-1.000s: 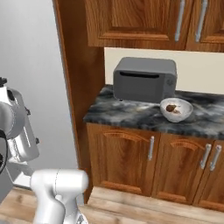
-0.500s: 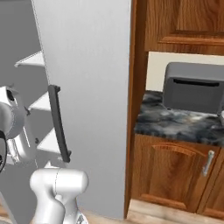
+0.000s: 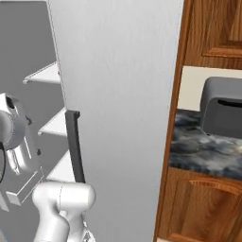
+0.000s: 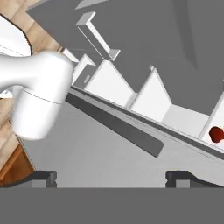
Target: Take the pear, bell pepper, and mushroom from the freezer and place them in the bowl on the counter.
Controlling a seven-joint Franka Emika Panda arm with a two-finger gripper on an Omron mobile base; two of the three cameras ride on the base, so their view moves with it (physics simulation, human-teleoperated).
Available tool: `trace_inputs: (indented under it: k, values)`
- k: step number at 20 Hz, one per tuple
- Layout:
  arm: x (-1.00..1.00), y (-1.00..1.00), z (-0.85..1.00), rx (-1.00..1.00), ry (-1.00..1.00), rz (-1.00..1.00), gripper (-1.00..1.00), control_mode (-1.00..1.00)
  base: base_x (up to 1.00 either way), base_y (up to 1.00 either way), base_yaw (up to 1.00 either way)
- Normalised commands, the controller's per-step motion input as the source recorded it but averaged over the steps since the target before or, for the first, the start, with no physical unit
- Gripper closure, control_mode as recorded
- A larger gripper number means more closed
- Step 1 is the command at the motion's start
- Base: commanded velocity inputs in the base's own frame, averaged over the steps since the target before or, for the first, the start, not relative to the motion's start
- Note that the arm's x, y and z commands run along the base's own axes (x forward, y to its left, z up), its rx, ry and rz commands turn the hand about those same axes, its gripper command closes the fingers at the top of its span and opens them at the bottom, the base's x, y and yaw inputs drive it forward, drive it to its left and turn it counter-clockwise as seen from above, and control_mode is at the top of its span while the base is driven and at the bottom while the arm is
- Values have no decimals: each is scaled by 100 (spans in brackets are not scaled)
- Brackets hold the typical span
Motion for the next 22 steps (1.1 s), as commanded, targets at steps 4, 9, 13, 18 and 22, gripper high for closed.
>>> trace_inputs:
  k: [4, 9, 13, 18, 22]
  values:
    - [0, 0, 0, 0, 0, 0, -100, 100, 63, 63, 5]
    - [0, 0, 0, 0, 0, 0, -100, 100, 64, 68, 10]
    - [0, 0, 0, 0, 0, 0, -100, 100, 63, 24, 28]
    - [0, 0, 0, 0, 0, 0, -100, 100, 55, 4, 27]
    - [29, 4, 5, 0, 0, 20, -100, -100, 16, 2, 7]
